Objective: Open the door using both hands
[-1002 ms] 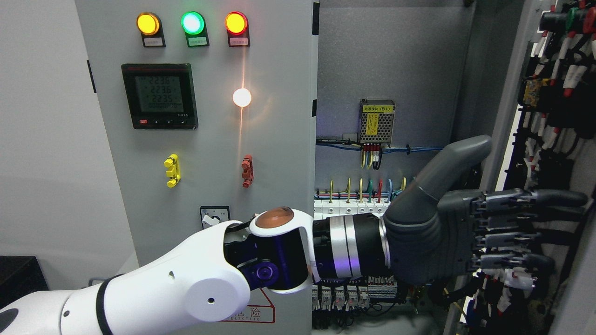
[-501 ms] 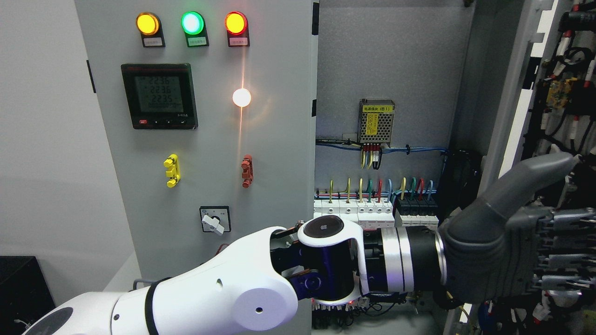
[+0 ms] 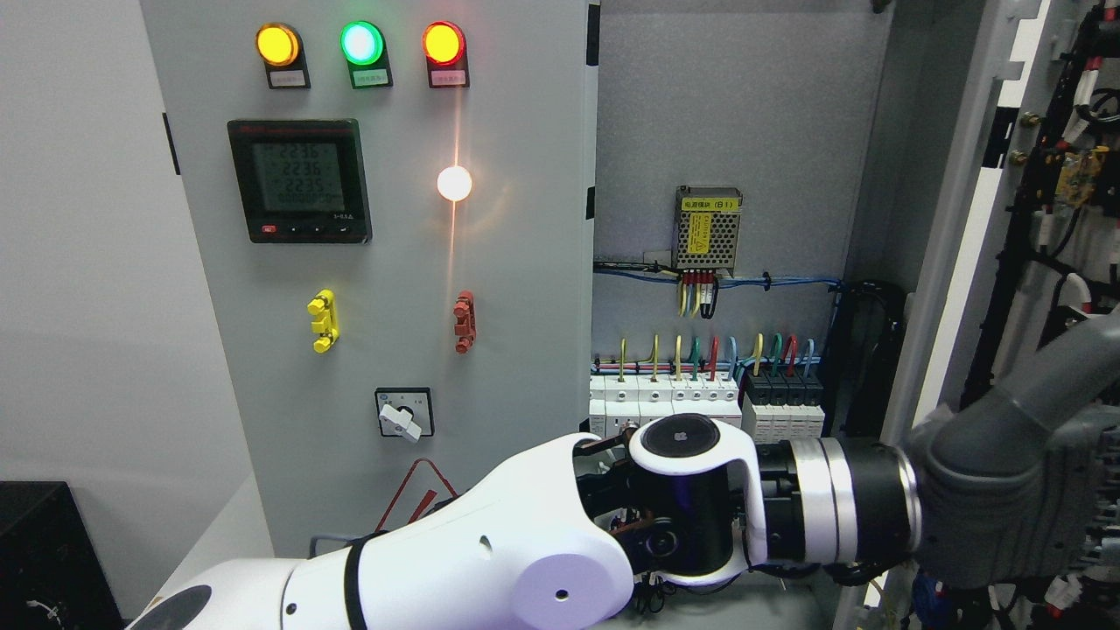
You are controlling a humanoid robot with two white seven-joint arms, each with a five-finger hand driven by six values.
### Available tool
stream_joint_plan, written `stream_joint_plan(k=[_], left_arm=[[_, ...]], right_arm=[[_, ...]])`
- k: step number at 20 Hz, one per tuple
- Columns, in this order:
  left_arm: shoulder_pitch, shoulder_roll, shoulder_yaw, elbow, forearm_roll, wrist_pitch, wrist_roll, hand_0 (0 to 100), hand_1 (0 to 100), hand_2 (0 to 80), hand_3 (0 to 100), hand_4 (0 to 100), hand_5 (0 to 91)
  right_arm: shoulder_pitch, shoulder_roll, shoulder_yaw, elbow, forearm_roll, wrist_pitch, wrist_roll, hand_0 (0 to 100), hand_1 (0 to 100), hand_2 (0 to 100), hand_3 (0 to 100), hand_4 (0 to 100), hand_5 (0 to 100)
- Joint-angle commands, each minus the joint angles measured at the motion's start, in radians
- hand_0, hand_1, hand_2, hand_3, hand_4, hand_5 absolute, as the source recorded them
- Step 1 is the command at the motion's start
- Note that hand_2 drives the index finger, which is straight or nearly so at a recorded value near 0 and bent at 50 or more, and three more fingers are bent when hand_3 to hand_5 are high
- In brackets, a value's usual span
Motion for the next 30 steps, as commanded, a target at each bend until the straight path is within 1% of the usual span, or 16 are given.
stream_joint_plan(k=[1,2,15,22,24,26,30], left_arm=[[0.0,-0.135,0.025,0.123,-0.047,0.002,0.0,0,0,0.0,0,0,0.0],[0.0,-0.136,0.025,0.125,-0.055,0.001,0.0,0,0,0.0,0,0,0.0],[-0.01,-0.142,0.024,0.154,-0.055,0.001,0.0,0,0,0.0,0,0,0.0],[-0.001,-0.127,0.025,0.135,-0.054,0.013,-0.001,0,0,0.0,0,0,0.0],[-0.001,-0.096,0.044,0.12,-0.054,0.027,-0.003,0,0,0.0,0,0,0.0],[0.006,-0.046,0.077,0.074,-0.054,0.053,-0.003,0,0,0.0,0,0,0.0],[0.032,0.054,0.093,-0.01,-0.054,0.062,-0.003,0,0,0.0,0,0,0.0]], right_arm=[[0.0,0.0,0.0,0.0,0.0,0.0,-0.001,0,0,0,0,0,0],[0.0,0.0,0.0,0.0,0.0,0.0,-0.001,0,0,0,0,0,0],[0.0,0.0,0.0,0.0,0.0,0.0,-0.001,0,0,0,0,0,0],[0.0,0.0,0.0,0.0,0.0,0.0,-0.001,0,0,0,0,0,0],[0.0,0.0,0.0,0.0,0.002,0.0,-0.001,0,0,0,0,0,0],[0.0,0.0,0.0,0.0,0.0,0.001,-0.001,0,0,0,0,0,0],[0.0,0.0,0.0,0.0,0.0,0.0,-0.001,0,0,0,0,0,0]])
